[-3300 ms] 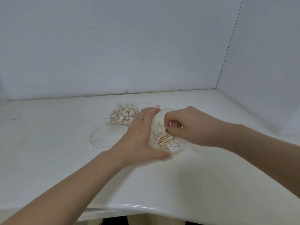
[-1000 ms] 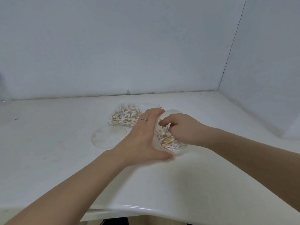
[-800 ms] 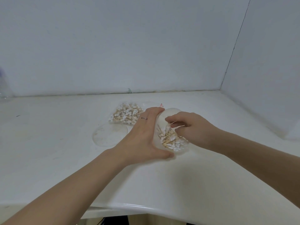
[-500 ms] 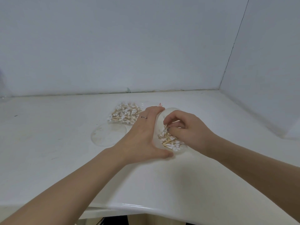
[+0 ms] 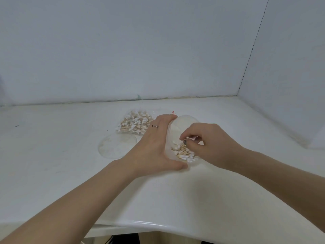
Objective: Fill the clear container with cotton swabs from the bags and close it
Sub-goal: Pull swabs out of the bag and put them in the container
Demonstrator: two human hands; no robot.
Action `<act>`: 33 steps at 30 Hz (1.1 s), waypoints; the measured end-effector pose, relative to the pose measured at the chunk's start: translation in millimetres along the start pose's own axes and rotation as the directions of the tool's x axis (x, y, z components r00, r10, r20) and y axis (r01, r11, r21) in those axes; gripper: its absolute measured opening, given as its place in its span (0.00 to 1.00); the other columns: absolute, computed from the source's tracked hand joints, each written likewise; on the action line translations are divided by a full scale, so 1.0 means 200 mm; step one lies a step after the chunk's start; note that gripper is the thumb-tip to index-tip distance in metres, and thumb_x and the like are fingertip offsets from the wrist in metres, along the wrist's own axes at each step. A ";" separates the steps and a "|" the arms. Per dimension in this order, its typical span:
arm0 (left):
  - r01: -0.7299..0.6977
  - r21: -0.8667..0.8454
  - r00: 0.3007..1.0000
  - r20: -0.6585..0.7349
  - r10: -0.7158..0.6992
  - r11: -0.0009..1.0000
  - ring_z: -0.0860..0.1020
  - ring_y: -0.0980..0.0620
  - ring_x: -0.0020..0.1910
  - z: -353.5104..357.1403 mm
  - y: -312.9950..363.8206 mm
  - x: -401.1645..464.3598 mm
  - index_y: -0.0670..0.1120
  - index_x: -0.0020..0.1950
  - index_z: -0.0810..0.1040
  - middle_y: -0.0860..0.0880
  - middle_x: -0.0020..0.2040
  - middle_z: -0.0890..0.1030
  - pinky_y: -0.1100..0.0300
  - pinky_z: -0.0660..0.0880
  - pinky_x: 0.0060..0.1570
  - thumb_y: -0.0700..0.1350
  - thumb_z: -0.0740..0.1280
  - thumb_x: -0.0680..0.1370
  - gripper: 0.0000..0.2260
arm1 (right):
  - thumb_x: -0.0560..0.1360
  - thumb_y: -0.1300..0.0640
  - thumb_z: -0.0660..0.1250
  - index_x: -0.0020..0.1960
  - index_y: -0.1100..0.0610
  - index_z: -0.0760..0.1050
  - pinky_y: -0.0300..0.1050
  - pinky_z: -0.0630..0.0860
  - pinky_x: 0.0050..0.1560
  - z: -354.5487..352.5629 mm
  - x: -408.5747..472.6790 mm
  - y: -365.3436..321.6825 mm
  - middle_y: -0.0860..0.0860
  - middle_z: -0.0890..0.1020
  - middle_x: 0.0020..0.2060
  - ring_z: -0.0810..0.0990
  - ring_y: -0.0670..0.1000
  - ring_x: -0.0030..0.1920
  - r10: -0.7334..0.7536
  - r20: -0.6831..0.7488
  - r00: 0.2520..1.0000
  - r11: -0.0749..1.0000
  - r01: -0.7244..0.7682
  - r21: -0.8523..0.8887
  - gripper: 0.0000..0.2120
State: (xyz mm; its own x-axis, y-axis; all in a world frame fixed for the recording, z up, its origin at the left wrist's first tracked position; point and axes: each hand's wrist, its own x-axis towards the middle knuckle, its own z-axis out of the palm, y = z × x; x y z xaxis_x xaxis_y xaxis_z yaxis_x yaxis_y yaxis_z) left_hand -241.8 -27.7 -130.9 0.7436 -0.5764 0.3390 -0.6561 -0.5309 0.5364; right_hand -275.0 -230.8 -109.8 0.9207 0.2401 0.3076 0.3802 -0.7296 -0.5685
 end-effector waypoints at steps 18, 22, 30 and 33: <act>0.043 0.053 0.999 -0.029 -0.042 0.998 0.59 0.55 0.75 0.00 0.01 -0.03 0.62 0.78 0.49 0.61 0.76 0.59 0.56 0.62 0.74 0.60 0.82 0.64 0.54 | 0.77 0.50 0.68 0.55 0.41 0.80 0.33 0.74 0.51 -0.08 -0.05 0.01 0.37 0.82 0.52 0.78 0.37 0.50 0.057 0.192 0.980 0.998 -0.054 -0.023 0.08; 0.011 0.106 1.000 -0.029 -0.008 0.994 0.52 0.59 0.78 0.01 0.02 -0.02 0.60 0.81 0.49 0.66 0.76 0.54 0.57 0.54 0.77 0.60 0.81 0.64 0.55 | 0.81 0.50 0.63 0.58 0.40 0.79 0.42 0.77 0.55 -0.07 -0.07 0.00 0.34 0.82 0.53 0.81 0.41 0.52 0.062 0.194 0.979 0.998 -0.063 0.000 0.10; -0.041 0.069 0.999 0.035 0.039 0.997 0.51 0.61 0.78 0.00 0.03 0.00 0.67 0.76 0.49 0.61 0.79 0.55 0.66 0.56 0.72 0.56 0.81 0.65 0.51 | 0.82 0.50 0.58 0.60 0.41 0.76 0.44 0.75 0.52 -0.06 -0.06 -0.02 0.40 0.80 0.51 0.79 0.44 0.49 0.106 0.243 0.964 0.994 -0.102 -0.029 0.11; -0.044 0.075 0.998 0.041 0.041 0.996 0.51 0.60 0.79 0.00 0.03 0.00 0.63 0.79 0.49 0.58 0.80 0.56 0.68 0.55 0.72 0.55 0.81 0.65 0.52 | 0.82 0.51 0.58 0.61 0.41 0.77 0.52 0.78 0.56 -0.02 -0.05 -0.05 0.45 0.83 0.52 0.81 0.51 0.52 0.118 0.322 0.939 0.993 -0.107 -0.051 0.13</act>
State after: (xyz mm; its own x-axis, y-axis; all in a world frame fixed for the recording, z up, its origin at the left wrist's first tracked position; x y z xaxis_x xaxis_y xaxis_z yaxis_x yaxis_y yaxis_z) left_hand -245.3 -31.7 -127.9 0.7101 -0.6225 0.3291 -0.6961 -0.5501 0.4613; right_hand -288.4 -227.9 -104.8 0.9381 0.3455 -0.0241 0.2740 -0.7829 -0.5586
